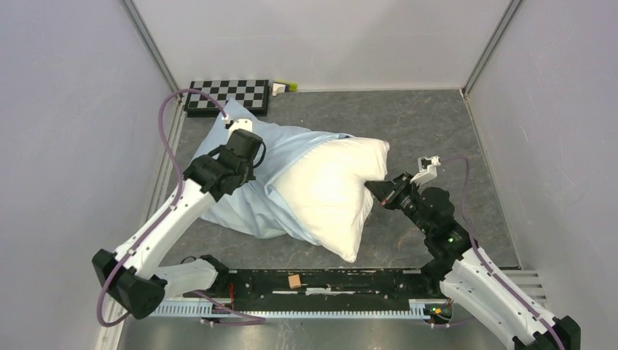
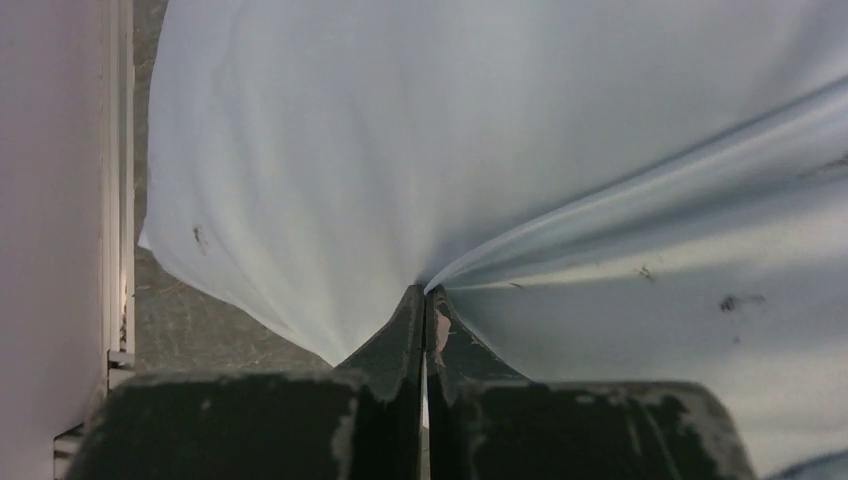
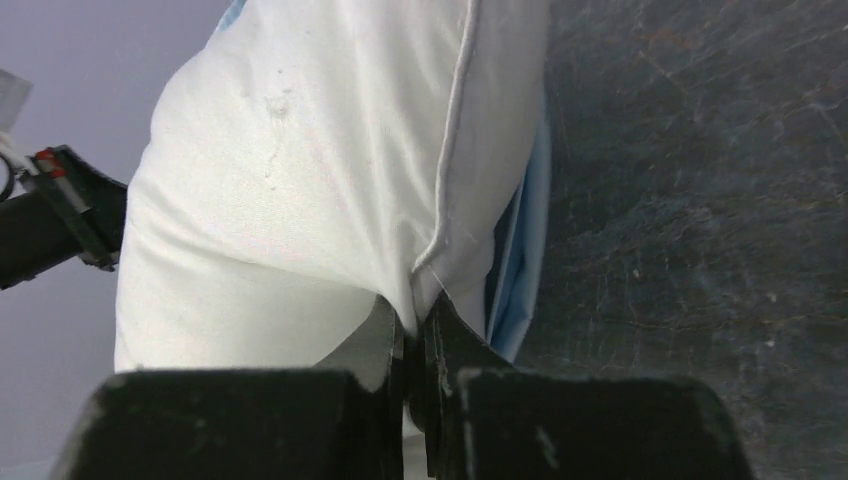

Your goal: Remove the pillowcase from the pillow

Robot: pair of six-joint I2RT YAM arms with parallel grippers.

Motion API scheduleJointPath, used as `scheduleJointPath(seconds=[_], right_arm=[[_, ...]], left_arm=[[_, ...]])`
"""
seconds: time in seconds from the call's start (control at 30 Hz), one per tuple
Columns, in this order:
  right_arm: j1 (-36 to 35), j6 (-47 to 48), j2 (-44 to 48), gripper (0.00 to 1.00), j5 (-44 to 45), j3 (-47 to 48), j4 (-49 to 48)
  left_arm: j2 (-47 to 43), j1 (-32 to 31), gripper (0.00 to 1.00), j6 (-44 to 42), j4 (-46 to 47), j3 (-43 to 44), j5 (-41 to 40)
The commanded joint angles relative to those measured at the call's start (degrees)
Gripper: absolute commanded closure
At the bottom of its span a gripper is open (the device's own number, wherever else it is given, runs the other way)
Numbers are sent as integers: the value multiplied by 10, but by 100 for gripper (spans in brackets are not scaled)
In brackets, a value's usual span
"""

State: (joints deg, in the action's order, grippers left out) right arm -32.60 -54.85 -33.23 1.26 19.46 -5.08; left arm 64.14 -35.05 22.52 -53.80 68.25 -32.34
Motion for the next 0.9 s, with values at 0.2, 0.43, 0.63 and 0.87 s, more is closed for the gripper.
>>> scheduleJointPath(seconds=[0.2,0.43,0.63,0.87], right_arm=[[87,83,5,100,13,126,88],[87,-60,-73,100,-40,155,-37],[87,-127,-154,100,102,351,123],[87,-204,-172,100,147,419,85]], left_arm=[[93,81,98,-60,-31,-5,5],[-19,80,47,-56,29,-14,131],[-91,80,12,-26,51,-42,226],[-218,77,7,21,100,-56,403]])
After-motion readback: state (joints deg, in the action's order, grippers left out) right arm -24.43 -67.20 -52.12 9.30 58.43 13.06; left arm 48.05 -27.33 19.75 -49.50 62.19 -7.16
